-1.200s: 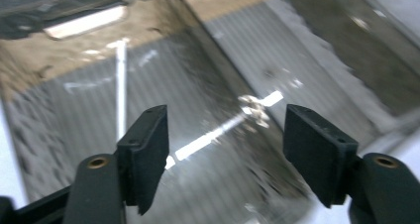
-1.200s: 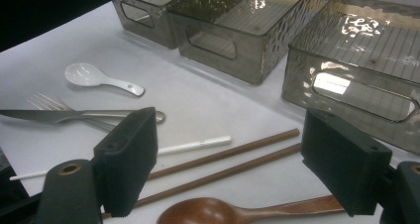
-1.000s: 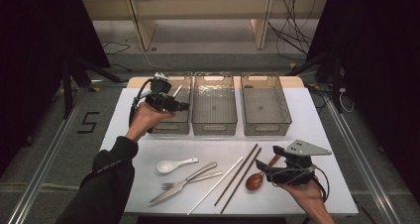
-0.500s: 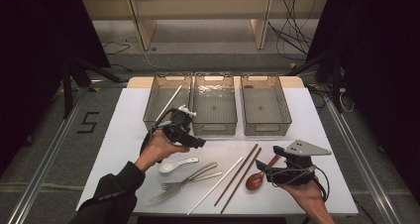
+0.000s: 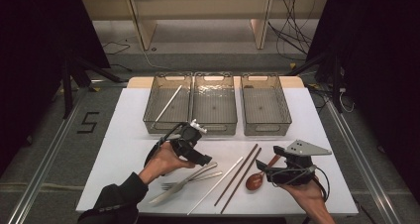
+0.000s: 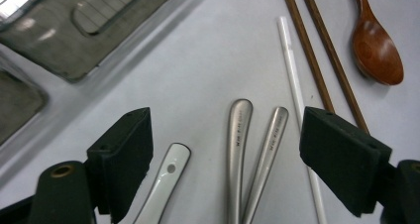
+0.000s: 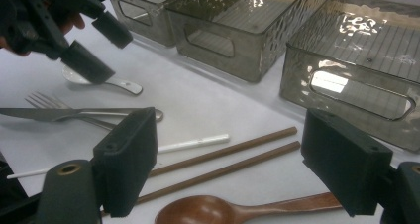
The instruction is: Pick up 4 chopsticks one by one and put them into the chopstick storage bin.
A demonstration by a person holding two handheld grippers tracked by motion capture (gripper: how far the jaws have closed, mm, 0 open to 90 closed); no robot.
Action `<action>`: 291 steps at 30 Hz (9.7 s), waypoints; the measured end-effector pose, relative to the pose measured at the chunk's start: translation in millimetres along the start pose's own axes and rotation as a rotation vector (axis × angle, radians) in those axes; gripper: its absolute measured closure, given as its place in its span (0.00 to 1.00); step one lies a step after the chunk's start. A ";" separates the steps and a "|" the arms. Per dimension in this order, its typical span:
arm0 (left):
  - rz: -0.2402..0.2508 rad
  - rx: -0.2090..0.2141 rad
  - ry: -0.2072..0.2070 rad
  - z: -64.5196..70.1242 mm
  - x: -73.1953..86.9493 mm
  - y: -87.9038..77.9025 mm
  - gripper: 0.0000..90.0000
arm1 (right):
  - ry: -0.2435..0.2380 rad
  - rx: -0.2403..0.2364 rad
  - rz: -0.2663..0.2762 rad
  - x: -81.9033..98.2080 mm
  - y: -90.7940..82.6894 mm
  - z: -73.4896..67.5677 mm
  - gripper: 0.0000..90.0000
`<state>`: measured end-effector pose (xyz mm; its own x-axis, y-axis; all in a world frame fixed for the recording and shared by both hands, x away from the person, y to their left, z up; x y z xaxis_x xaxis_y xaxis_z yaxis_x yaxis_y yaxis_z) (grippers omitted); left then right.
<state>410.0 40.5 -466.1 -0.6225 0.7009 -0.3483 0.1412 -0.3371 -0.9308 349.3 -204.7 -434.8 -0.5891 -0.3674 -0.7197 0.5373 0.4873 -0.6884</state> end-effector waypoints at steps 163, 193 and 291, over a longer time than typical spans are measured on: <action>0.144 -0.138 -0.094 -100.3 -30.7 -94.5 0.94 | 0.008 -0.010 -0.010 0.5 2.3 2.5 0.26; 0.161 -0.214 -0.336 -210.1 -50.5 -65.9 0.94 | 0.008 -0.019 -0.009 0.3 1.9 2.4 0.26; 0.111 0.046 -0.030 29.2 -33.6 12.1 0.21 | 0.022 -0.004 -0.007 0.7 -1.6 7.0 0.26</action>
<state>410.1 -5.5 -462.4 -0.6279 0.6387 -0.4447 0.1757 -0.4403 -0.8805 352.3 -211.3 -434.9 -0.6058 -0.3532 -0.7129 0.5306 0.4882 -0.6929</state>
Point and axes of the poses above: each handheld gripper's, and its own axes: y roughly forward along the jaws, x roughly out of its underside, z roughly to its right, the point moved 6 cm from there along y, roughly forward along the jaws, and after that the axes turned 11 degrees about -z, right-handed, at the moved point
